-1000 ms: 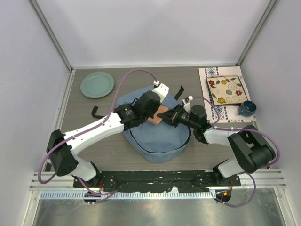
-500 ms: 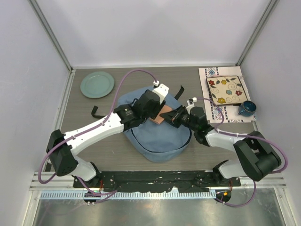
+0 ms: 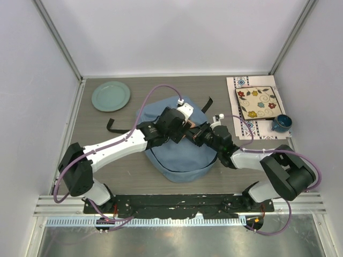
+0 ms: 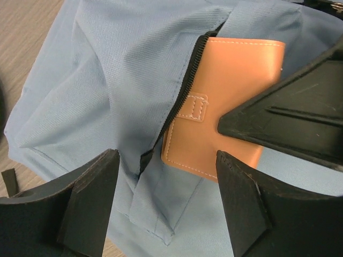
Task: Pack the student bag
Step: Place the personal item in the student bag.
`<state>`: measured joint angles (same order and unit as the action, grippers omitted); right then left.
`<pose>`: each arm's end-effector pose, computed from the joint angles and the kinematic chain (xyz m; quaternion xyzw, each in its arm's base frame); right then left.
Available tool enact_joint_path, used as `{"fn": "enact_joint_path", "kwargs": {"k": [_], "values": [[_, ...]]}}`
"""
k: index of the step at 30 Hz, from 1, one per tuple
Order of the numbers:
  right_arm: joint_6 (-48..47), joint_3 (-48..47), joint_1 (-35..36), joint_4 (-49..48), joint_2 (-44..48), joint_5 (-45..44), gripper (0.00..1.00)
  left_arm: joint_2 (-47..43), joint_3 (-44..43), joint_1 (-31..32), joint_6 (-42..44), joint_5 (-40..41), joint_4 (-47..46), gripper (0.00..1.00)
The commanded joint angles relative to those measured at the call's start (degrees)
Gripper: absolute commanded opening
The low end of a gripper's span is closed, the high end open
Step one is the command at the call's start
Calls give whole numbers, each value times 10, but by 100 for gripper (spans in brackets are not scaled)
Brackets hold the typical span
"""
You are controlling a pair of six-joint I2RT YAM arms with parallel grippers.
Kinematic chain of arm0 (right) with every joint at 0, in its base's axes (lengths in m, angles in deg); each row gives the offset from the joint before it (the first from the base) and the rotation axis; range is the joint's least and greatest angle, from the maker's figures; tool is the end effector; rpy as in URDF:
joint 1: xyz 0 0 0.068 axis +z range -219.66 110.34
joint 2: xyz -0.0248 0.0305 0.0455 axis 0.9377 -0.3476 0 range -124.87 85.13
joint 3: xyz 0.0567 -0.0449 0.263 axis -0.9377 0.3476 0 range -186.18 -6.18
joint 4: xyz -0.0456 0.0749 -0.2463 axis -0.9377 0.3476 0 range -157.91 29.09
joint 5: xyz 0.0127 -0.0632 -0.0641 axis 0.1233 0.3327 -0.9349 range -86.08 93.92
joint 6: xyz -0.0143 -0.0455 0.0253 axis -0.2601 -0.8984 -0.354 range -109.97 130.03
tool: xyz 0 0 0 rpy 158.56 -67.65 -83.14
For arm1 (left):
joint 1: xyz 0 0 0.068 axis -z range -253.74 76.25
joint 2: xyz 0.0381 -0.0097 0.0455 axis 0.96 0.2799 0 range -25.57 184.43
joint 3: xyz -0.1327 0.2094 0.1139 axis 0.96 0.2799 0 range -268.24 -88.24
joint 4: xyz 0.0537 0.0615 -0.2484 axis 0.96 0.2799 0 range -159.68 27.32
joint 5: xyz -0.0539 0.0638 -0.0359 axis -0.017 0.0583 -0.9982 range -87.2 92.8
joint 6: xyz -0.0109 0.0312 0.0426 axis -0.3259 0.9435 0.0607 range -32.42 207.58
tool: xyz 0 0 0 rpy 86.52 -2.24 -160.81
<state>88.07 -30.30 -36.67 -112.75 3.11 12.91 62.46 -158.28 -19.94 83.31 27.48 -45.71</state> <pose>0.2240 0.1521 0.1745 0.2539 0.7397 0.5460 0.3006 0.2136 -0.2668 0.2876 0.2948 0.8467 -0.0224 0.4425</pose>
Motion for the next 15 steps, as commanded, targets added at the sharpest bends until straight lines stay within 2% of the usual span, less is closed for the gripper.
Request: {"fn": "enact_joint_path", "kwargs": {"k": [1,8,11,14,15], "values": [[-5,-7,5,-39,19,-53,1,7,4,-26,-27,-17,-44,76],[-19,-2,7,-11,47,-60,1,12,15,-69,-42,-22,-65,75],[-19,-3,8,-13,45,-57,1,19,10,-74,-42,-36,-64,68],[-19,-6,8,-15,41,-53,1,19,14,-75,-43,-55,-72,47],[-19,-6,8,-16,39,-51,1,16,15,-75,-45,-56,-78,34]]}}
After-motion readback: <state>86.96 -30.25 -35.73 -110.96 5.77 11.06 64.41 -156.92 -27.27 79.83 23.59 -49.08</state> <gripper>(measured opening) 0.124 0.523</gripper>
